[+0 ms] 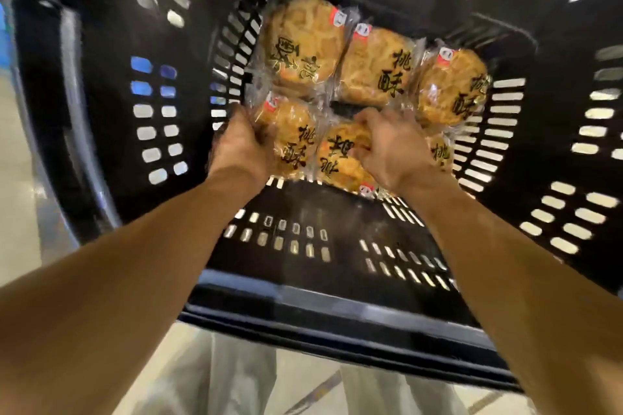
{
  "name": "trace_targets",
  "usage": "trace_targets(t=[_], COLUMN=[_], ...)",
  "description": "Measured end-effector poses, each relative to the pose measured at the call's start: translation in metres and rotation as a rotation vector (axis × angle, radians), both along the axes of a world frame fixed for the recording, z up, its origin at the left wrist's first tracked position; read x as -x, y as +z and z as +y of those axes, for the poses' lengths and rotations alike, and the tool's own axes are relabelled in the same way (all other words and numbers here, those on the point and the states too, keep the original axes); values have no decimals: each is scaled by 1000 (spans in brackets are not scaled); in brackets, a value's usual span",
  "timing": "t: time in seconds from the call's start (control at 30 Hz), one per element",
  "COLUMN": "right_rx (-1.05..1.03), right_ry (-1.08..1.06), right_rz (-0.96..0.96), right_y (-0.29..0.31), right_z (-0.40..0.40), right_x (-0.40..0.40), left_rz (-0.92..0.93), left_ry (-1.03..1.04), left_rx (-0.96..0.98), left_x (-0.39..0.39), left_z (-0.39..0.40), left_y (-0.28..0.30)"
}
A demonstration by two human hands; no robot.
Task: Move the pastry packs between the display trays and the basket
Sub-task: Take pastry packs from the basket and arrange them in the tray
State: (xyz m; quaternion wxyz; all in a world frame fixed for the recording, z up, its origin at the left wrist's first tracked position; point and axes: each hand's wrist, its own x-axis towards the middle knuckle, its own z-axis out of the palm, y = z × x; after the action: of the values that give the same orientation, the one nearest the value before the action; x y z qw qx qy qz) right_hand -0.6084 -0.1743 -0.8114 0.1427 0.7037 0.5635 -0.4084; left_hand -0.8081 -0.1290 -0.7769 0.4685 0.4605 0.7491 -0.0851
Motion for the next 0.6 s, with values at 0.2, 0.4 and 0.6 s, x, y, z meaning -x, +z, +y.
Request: trace_targets(t=[0.2, 0.4, 0.6], right_rx=[-62, -72, -67], right_ry=[177, 269, 262], right_rz=[-28, 45, 141], right_y=[-8, -18, -33], right_z=[-10, -7, -7], right_x=[18, 8, 1], left_rz=[211, 193, 209], left_ry=[-519, -1184, -1270], left_rx=[-98, -158, -219], left_x=[-5, 2, 6], left_z=[3, 13, 22], left_y=[11, -20, -27])
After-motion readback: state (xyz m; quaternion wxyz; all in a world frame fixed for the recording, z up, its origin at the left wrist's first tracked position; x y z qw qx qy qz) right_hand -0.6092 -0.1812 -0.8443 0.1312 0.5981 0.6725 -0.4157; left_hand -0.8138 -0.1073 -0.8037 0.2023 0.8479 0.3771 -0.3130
